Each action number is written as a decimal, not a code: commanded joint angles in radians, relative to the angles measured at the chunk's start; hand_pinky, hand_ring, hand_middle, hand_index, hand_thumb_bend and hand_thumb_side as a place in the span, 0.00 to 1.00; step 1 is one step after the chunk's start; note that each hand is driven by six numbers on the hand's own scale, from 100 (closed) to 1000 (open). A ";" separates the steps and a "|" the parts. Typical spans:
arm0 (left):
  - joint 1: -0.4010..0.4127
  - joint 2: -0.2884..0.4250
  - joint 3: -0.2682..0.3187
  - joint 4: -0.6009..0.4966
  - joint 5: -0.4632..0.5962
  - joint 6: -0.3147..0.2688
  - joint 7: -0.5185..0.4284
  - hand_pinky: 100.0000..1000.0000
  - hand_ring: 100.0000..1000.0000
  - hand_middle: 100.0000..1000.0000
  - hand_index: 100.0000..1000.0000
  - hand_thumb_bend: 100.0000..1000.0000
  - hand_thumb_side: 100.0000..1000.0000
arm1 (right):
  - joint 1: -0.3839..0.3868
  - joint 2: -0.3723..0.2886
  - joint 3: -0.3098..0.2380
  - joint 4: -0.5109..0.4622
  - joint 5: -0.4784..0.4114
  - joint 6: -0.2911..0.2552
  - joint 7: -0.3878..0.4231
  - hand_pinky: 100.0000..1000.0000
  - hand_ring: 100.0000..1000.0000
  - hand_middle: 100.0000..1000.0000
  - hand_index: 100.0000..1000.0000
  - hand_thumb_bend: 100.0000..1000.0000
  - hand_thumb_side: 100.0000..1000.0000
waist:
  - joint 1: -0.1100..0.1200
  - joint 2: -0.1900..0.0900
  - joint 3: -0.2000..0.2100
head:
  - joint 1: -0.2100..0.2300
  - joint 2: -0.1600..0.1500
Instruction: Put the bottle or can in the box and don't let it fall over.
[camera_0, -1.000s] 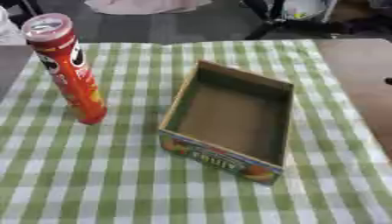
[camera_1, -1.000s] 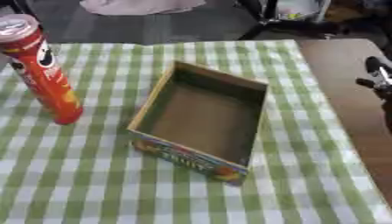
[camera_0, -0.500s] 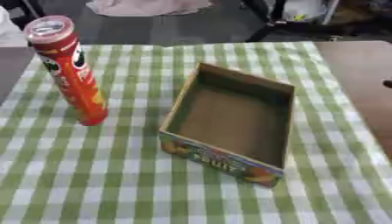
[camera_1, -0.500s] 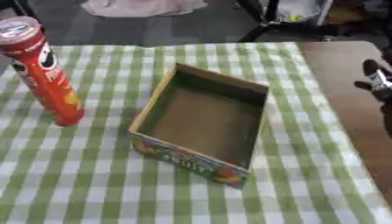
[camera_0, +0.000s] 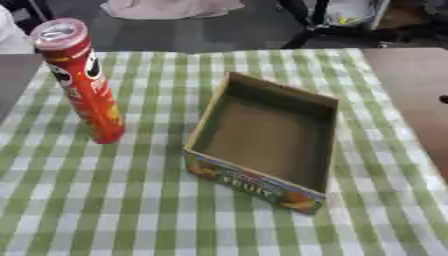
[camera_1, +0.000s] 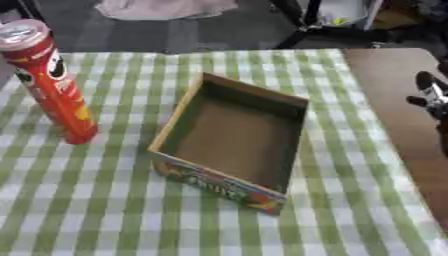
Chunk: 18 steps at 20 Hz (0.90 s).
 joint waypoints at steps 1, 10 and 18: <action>-0.027 0.028 -0.001 0.018 0.010 0.010 0.000 1.00 0.73 0.99 0.90 0.28 0.71 | -0.006 -0.020 -0.004 -0.015 0.009 0.004 -0.003 0.66 1.00 1.00 0.89 0.31 0.20 | 0.002 -0.020 -0.002 | 0.003 -0.011; -0.106 -0.004 -0.019 0.104 0.047 0.030 -0.009 1.00 0.74 0.99 0.90 0.30 0.73 | -0.007 -0.015 0.000 -0.015 0.009 0.008 -0.003 0.66 1.00 1.00 0.89 0.30 0.20 | 0.000 -0.022 -0.003 | 0.003 -0.012; -0.157 -0.021 -0.038 0.166 0.033 0.033 -0.029 1.00 0.75 1.00 0.91 0.30 0.73 | -0.008 -0.011 0.002 -0.014 0.010 0.011 -0.001 0.66 1.00 1.00 0.89 0.30 0.20 | 0.000 -0.022 -0.005 | 0.005 -0.012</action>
